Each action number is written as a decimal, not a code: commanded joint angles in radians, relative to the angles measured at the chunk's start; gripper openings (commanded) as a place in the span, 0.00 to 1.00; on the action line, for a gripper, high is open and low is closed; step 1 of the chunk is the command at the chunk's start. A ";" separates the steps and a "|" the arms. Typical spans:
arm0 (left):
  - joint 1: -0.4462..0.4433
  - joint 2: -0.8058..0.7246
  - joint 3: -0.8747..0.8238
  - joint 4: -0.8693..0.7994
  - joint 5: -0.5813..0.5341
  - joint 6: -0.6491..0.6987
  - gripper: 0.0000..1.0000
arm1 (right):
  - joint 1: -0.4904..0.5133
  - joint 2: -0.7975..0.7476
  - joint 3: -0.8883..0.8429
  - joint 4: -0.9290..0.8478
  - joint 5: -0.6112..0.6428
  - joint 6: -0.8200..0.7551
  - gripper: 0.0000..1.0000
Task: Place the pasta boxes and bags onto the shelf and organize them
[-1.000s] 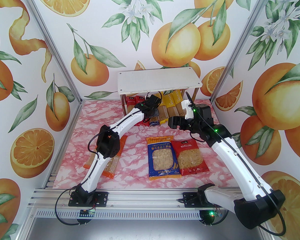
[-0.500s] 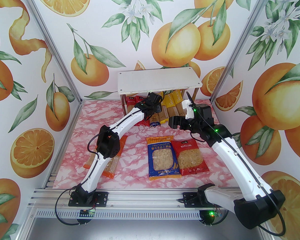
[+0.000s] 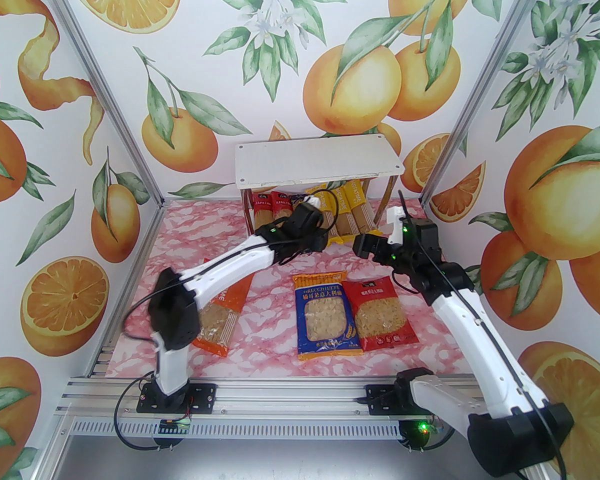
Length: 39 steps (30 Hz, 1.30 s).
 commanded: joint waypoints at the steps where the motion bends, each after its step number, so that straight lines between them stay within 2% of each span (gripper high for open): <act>1: 0.032 -0.185 -0.183 0.047 -0.046 -0.012 0.52 | -0.068 -0.019 -0.052 0.131 0.044 0.085 0.92; 4: 0.091 -0.339 -0.323 0.029 -0.036 -0.044 0.52 | -0.106 -0.002 -0.084 0.208 0.072 0.116 0.93; 8: 0.190 -0.513 -0.477 0.039 -0.032 -0.056 0.59 | -0.125 0.036 -0.124 0.334 0.163 0.138 0.93; 13: 0.328 -0.607 -0.561 0.097 0.060 -0.027 0.71 | -0.147 0.106 -0.153 0.511 0.196 0.166 0.93; 17: 0.425 -0.563 -0.569 0.172 0.191 0.009 0.75 | -0.152 0.203 -0.125 0.578 0.230 0.145 0.96; 20: 0.455 -0.507 -0.563 0.254 0.236 0.039 0.77 | -0.153 0.259 -0.127 0.653 0.243 0.129 0.96; 26: 0.461 -0.408 -0.561 0.421 0.260 0.171 0.76 | -0.155 0.327 -0.178 0.877 0.251 0.093 0.96; 28: 0.464 -0.388 -0.577 0.461 0.221 0.209 0.75 | -0.159 0.352 -0.178 0.921 0.247 0.095 0.95; 30: 0.476 -0.383 -0.600 0.502 0.193 0.225 0.75 | -0.162 0.376 -0.174 0.951 0.240 0.097 0.95; 39: 0.508 -0.304 -0.616 0.623 0.198 0.292 0.71 | -0.172 0.480 -0.121 1.025 0.215 0.073 0.94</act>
